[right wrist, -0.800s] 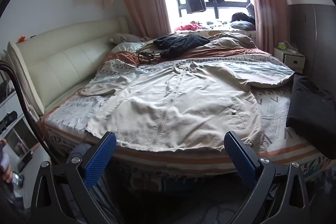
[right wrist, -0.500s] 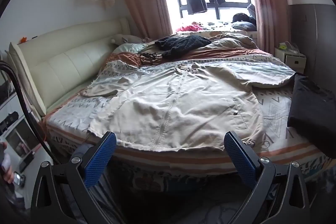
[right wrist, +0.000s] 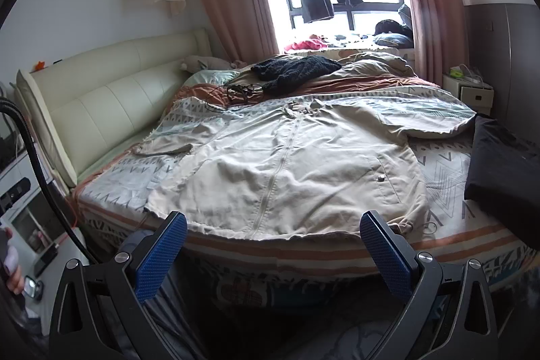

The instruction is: Fold large clothes

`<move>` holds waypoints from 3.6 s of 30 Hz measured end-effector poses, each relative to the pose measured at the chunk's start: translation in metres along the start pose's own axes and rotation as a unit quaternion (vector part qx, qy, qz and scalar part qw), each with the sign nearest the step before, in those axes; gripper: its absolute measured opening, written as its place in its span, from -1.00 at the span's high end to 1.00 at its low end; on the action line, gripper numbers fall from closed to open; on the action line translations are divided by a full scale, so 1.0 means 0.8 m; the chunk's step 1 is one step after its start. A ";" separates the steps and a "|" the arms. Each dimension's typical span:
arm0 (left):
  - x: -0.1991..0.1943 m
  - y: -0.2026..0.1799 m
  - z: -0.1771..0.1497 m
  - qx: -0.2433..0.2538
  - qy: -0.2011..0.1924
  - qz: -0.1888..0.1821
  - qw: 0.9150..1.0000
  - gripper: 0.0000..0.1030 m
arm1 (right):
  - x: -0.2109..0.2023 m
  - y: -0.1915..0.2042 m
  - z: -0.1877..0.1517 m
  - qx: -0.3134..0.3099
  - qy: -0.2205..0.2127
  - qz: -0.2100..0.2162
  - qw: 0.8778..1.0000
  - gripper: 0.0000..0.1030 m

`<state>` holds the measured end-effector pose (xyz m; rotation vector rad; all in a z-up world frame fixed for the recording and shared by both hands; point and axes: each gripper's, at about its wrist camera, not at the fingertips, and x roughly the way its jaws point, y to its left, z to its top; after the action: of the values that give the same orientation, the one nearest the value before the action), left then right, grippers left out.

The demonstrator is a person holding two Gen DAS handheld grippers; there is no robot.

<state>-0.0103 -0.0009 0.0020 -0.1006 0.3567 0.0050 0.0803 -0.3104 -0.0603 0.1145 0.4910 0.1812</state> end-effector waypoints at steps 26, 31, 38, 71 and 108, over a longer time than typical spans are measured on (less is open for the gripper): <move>-0.006 0.000 -0.001 -0.001 -0.007 0.000 1.000 -0.99 | -0.008 -0.011 -0.005 0.015 -0.010 -0.005 1.000 -0.99; -0.006 0.000 0.000 0.001 -0.009 0.000 1.000 -0.99 | -0.013 -0.008 -0.006 0.007 -0.013 -0.005 1.000 -0.99; -0.006 -0.001 -0.001 0.000 -0.009 0.000 1.000 -0.99 | -0.015 -0.005 -0.006 0.006 -0.014 -0.004 1.000 -0.99; 0.005 -0.002 0.000 -0.007 -0.004 -0.004 1.000 -0.99 | -0.006 0.042 0.023 -0.016 -0.017 0.008 1.000 -0.99; 0.296 0.104 0.119 -0.036 0.087 0.062 0.994 -0.85 | 0.349 0.066 0.221 -0.023 0.062 0.067 0.996 -0.99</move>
<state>0.2431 0.0886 -0.0001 -0.1509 0.5370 0.1330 0.3993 -0.2142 -0.0250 0.0911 0.6023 0.3313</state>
